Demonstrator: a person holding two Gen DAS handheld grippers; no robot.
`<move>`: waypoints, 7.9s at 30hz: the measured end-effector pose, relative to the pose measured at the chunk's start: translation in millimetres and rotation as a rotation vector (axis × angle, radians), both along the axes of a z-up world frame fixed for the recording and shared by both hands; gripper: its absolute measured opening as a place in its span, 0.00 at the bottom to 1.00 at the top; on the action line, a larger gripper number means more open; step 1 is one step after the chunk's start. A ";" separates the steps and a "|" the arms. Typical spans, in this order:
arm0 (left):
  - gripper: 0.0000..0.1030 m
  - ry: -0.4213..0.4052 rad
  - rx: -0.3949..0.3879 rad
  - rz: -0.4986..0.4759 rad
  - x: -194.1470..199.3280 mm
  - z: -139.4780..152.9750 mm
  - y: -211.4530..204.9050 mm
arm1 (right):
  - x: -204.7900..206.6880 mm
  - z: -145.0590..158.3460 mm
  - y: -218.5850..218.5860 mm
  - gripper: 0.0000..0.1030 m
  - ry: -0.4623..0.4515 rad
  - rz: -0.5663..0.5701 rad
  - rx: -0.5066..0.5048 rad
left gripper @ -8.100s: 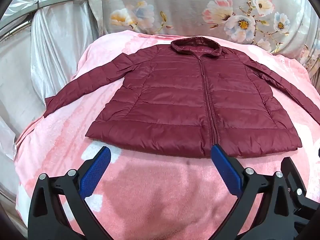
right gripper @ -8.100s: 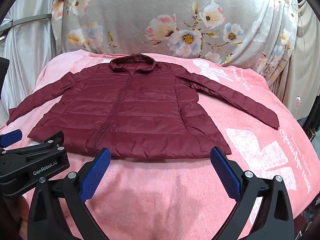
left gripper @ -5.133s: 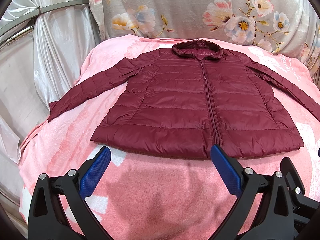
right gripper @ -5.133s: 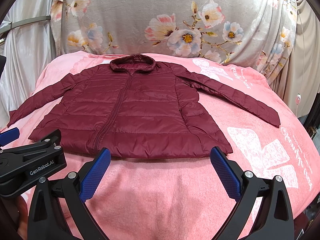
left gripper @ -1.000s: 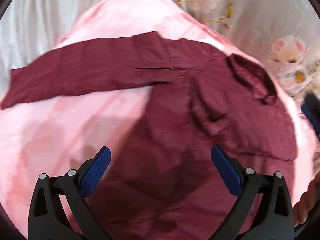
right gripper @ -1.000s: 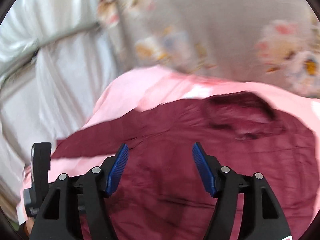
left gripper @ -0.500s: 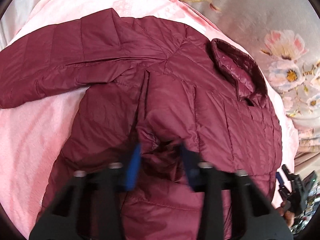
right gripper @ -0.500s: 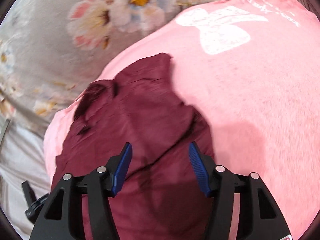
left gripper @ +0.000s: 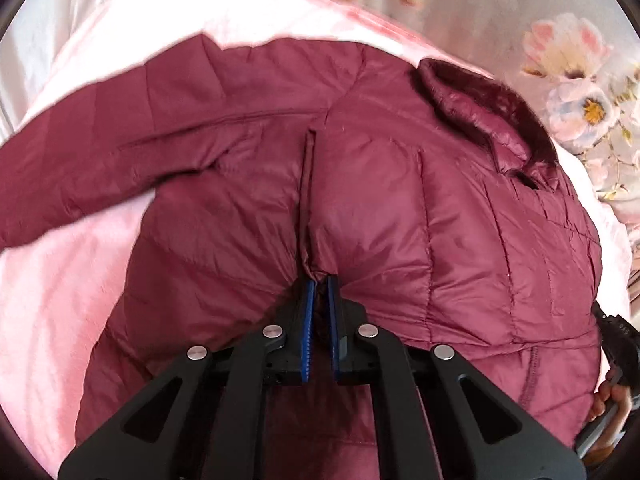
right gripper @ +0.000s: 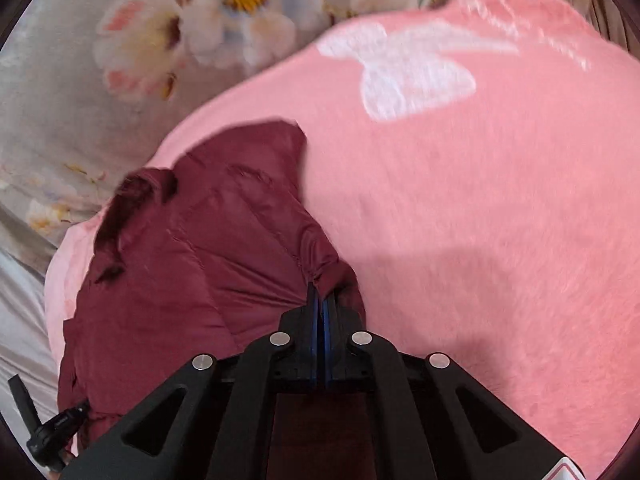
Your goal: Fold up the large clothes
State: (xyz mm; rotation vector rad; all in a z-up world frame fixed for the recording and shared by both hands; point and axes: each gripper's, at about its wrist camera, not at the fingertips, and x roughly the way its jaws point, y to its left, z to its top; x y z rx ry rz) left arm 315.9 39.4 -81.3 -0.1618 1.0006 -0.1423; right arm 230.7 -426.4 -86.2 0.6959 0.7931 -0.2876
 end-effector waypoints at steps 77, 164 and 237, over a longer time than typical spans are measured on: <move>0.57 -0.073 -0.151 0.796 -73.3 8.0 319.2 | 37.7 7.2 300.5 0.17 0.064 0.578 -0.543; 0.01 -0.062 -0.415 0.237 41.6 52.5 76.1 | -11.8 117.1 90.1 0.04 -0.244 0.199 -0.179; 0.20 -0.046 0.164 -0.149 42.1 14.2 -101.4 | -1.7 18.9 156.9 0.13 0.104 0.352 -0.379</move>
